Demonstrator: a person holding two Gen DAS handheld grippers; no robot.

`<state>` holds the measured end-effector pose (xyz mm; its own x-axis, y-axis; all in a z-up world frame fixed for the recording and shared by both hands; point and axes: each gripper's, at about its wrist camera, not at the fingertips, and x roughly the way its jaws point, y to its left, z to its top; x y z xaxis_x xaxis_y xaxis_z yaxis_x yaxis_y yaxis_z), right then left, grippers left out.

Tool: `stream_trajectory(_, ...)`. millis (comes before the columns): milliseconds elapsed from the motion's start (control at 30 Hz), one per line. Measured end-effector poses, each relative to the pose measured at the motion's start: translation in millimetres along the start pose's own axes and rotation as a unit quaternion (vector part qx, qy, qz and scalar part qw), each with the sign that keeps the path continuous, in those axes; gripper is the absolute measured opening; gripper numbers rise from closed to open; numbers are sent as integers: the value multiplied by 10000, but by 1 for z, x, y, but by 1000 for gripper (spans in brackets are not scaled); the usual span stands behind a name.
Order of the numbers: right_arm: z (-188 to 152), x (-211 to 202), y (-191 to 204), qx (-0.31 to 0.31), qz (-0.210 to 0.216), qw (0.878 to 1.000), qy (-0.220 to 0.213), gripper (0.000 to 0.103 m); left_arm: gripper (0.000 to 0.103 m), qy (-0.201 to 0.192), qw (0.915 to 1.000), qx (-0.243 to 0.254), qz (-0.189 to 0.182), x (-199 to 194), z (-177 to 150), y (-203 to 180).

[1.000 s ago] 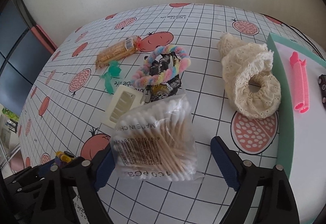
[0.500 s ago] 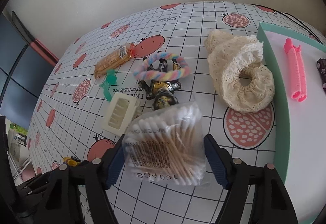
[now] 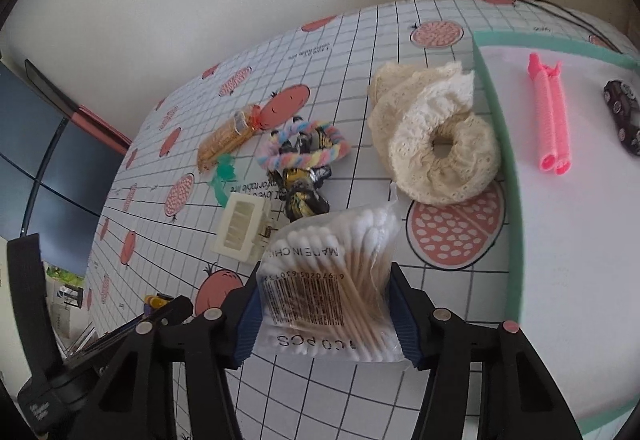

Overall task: Organize objects
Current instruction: 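Grasp the building-block toy with the left tool while the right tool grasps the cotton-swab bag, then carry the block toy with the left tool into the tray while the right tool carries the swab bag there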

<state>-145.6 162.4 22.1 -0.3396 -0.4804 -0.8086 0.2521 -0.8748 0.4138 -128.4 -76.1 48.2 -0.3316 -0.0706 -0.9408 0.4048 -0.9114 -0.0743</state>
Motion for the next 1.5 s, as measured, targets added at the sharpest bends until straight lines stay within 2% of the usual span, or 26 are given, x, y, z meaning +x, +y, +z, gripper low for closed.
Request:
stream_trajectory(300, 3, -62, -21, -129, -87, 9985, -532, 59, 50, -517, 9977, 201, -394, -30, 3, -20)
stream_trajectory(533, 4, -94, -64, 117, -514, 9956, -770, 59, 50, -795, 9910, 670, -846, -54, -5, -65)
stream_trajectory(800, 5, -121, -134, 729, -1122, 9865, -944, 59, 50, -684, 9777, 1357, -1450, -62, -19, -150)
stream_trajectory(900, 9, -134, -151, 971, -1428, 9792, -1064, 59, 50, -678, 9721, 1684, -1484, -59, -20, -184)
stream_trajectory(1033, 20, -147, -167, 1234, -1473, 9737, -1223, 59, 50, -537, 9657, 1970, -1604, -48, -19, -223)
stream_trajectory(1167, 33, -144, -173, 1199, -1603, 9724, -1197, 59, 51, -375, 9596, 2190, -1727, -36, -24, -246)
stream_trajectory(1367, 42, -125, -187, 1183, -1682, 9740, -949, 60, 50, 0, 9551, 2396, -1744, -12, -30, -267)
stream_trajectory(1500, 43, -108, -194, 1104, -1766, 9752, -748, 60, 51, 125, 9529, 2560, -1624, 5, -37, -280)
